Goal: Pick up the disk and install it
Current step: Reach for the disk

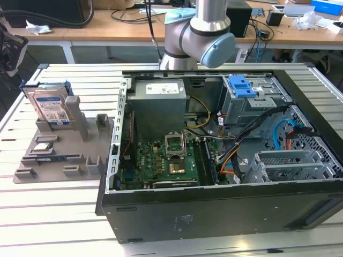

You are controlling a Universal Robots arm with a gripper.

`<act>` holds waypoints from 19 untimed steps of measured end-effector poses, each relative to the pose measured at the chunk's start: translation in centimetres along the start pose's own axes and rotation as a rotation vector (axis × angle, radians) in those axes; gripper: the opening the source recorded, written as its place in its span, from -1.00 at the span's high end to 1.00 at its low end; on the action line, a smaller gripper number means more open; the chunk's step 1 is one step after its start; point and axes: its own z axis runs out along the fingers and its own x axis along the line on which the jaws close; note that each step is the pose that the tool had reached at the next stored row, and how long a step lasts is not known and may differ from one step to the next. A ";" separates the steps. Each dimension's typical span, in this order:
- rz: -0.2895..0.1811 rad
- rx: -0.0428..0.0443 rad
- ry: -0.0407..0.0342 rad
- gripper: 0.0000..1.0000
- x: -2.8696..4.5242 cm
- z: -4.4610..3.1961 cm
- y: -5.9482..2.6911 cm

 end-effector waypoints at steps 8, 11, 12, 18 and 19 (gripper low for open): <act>0.000 0.0012 -0.0001 0.80 0.14 0.04 0.97; 0.000 0.0012 -0.0001 0.80 0.20 0.04 1.10; 0.000 0.0012 -0.0001 0.80 0.21 0.05 1.13; 0.000 0.0012 -0.0001 0.80 0.40 0.05 1.33; 0.000 0.0013 0.0000 0.80 0.44 0.05 1.33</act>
